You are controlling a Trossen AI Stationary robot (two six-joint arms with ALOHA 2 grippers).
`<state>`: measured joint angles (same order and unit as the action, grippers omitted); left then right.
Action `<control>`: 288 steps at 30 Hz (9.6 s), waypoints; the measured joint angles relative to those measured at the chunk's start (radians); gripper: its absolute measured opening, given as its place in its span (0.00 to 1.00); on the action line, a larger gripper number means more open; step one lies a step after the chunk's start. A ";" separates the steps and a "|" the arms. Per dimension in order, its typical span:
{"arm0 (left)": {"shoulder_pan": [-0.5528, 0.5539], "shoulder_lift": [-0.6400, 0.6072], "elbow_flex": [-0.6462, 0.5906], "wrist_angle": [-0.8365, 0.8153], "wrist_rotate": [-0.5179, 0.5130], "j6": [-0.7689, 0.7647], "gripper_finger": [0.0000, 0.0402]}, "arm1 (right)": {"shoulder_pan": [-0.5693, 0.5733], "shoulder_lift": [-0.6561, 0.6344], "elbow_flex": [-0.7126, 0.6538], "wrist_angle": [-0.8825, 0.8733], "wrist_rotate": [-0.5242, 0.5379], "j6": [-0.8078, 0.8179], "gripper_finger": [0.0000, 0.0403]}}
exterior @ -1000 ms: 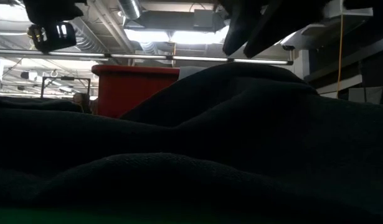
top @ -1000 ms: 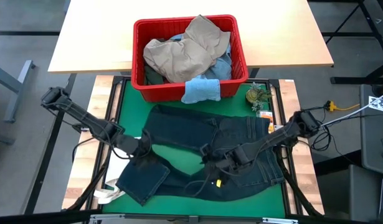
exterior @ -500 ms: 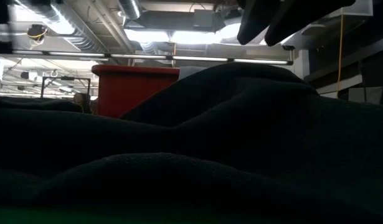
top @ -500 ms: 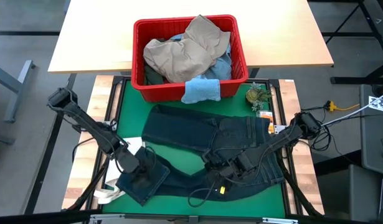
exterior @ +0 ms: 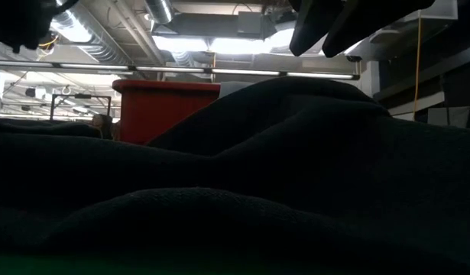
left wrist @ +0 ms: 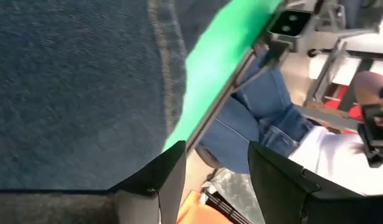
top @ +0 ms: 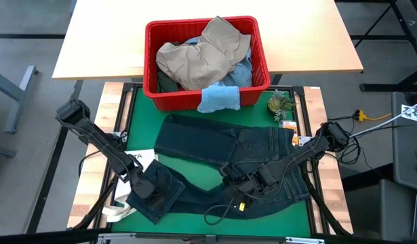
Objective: Fold Laundry from Bin
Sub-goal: Fold the dark blue pants
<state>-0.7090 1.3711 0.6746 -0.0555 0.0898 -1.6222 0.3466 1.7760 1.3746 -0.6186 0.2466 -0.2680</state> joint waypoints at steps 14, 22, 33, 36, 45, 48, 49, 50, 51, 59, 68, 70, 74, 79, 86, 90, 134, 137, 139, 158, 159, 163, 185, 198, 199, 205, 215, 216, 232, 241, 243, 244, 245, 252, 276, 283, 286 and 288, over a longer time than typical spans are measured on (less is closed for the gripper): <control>-0.037 0.017 0.000 0.007 0.126 -0.104 0.41 | 0.001 0.090 -0.036 0.519 -0.021 -0.048 0.36; -0.038 0.017 0.000 0.007 0.103 -0.099 0.41 | -0.012 0.268 0.028 0.747 0.016 -0.286 0.36; -0.038 0.016 0.000 0.009 0.084 -0.096 0.41 | -0.104 0.467 0.291 0.522 0.023 -0.369 0.36; -0.038 0.016 0.000 0.010 0.077 -0.094 0.41 | -0.108 0.469 0.301 0.496 0.028 -0.410 0.36; -0.038 0.016 0.000 0.012 0.004 -0.069 0.41 | -0.107 0.491 0.302 0.490 0.098 -0.499 0.36; -0.038 0.016 0.000 0.014 -0.003 -0.068 0.41 | -0.112 0.504 0.302 0.507 0.155 -0.500 0.36; -0.038 0.016 0.000 0.015 -0.004 -0.069 0.41 | -0.117 0.504 0.302 0.507 0.156 -0.502 0.36; -0.038 0.016 0.000 0.017 -0.004 -0.068 0.41 | -0.123 0.504 0.302 0.508 0.153 -0.505 0.36; -0.038 0.016 0.000 0.016 -0.004 -0.068 0.41 | -0.127 0.503 0.302 0.508 0.145 -0.507 0.36; -0.038 0.016 0.000 0.019 -0.040 -0.068 0.41 | -0.153 0.507 0.301 0.513 0.091 -0.508 0.27; -0.039 0.016 0.000 0.063 -0.159 -0.035 0.41 | -0.160 0.563 0.301 0.565 0.022 -0.503 0.04; -0.039 0.016 0.000 0.096 -0.187 -0.014 0.41 | -0.161 0.563 0.301 0.566 0.022 -0.500 0.05; -0.039 0.016 0.000 0.121 -0.214 0.001 0.41 | -0.167 0.565 0.333 0.527 0.021 -0.499 0.01; -0.039 0.015 0.000 0.115 -0.228 -0.006 0.41 | -0.173 0.565 0.442 0.440 0.022 -0.497 0.02; -0.047 -0.041 0.000 0.062 -0.246 -0.017 0.41 | -0.195 0.564 0.583 0.311 0.011 -0.496 0.01; -0.068 -0.115 0.000 -0.016 -0.282 -0.026 0.41 | -0.213 0.564 0.633 0.267 0.004 -0.496 0.01; 0.123 -0.335 0.002 -0.537 -0.506 -0.156 0.41 | -0.363 0.564 0.730 0.251 -0.082 -0.346 0.01; 0.133 -0.317 0.001 -0.539 -0.520 -0.172 0.41 | -0.359 0.564 0.734 0.286 -0.081 -0.342 0.01; 0.135 -0.317 0.001 -0.541 -0.536 -0.181 0.41 | -0.357 0.561 0.733 0.286 -0.080 -0.342 0.01; 0.140 -0.316 0.000 -0.489 -0.552 -0.212 0.41 | -0.359 0.561 0.734 0.275 -0.006 -0.183 0.01; 0.140 -0.316 0.000 -0.518 -0.555 -0.222 0.41 | -0.360 0.561 0.733 0.273 -0.004 -0.181 0.01; 0.140 -0.316 0.000 -0.594 -0.571 -0.212 0.35 | -0.360 0.561 0.733 0.273 -0.011 -0.180 0.01; 0.022 -0.339 0.243 -0.974 -0.303 -0.102 0.01 | -0.368 0.563 0.738 0.333 -0.275 -0.208 0.18; -0.102 -0.340 0.444 -1.525 -0.174 -0.336 0.01 | -0.408 0.461 0.926 -0.411 -0.273 -0.398 0.43; -0.109 -0.340 0.441 -1.519 -0.152 -0.337 0.01 | -0.407 0.450 0.926 -0.482 -0.265 -0.408 0.43; -0.150 -0.337 0.438 -1.515 -0.076 -0.370 0.01 | -0.372 0.436 0.921 -0.738 -0.248 -0.418 0.42; -0.288 -0.294 0.438 -1.516 0.214 -0.595 0.01 | -0.291 0.421 0.880 -0.896 -0.151 -0.442 0.42; -0.306 -0.287 0.437 -1.515 0.229 -0.621 0.01 | -0.289 0.421 0.880 -0.910 -0.151 -0.449 0.42; -0.397 -0.246 0.437 -1.493 0.248 -0.622 0.15 | -0.287 0.424 0.879 -0.902 -0.150 -0.452 0.42; -0.397 -0.246 0.437 -1.473 0.231 -0.584 0.33 | -0.287 0.424 0.879 -0.927 -0.150 -0.452 0.42; -0.397 -0.246 0.437 -1.462 0.234 -0.572 0.35 | -0.287 0.424 0.879 -0.927 -0.150 -0.452 0.42; -0.397 -0.246 0.437 -1.462 0.239 -0.568 0.36 | -0.287 0.424 0.879 -0.927 -0.150 -0.452 0.42; -0.397 -0.247 0.437 -1.460 0.241 -0.566 0.36 | -0.287 0.424 0.879 -0.926 -0.150 -0.452 0.42; -0.397 -0.285 0.437 -1.336 0.143 -0.571 0.35 | -0.287 0.424 0.879 -0.953 -0.151 -0.452 0.42; -0.233 -0.200 0.437 -0.925 -0.858 0.218 0.35 | -0.156 0.388 0.816 -0.952 -0.205 -0.434 0.42; -0.141 -0.114 0.437 -0.920 -0.786 0.278 0.35 | -0.156 0.181 0.511 -0.891 -0.200 -0.263 0.42; -0.085 -0.090 0.437 -0.919 -0.667 0.369 0.35 | -0.148 0.052 0.301 -0.774 -0.195 -0.184 0.42; -0.042 -0.070 0.437 -0.919 -0.597 0.428 0.35 | -0.142 -0.030 0.156 -0.676 -0.195 -0.148 0.42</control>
<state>-0.7509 1.3014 1.1118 -0.9745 -0.5074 -1.1945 0.2044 1.7458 1.5306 -1.2946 0.0515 -0.4157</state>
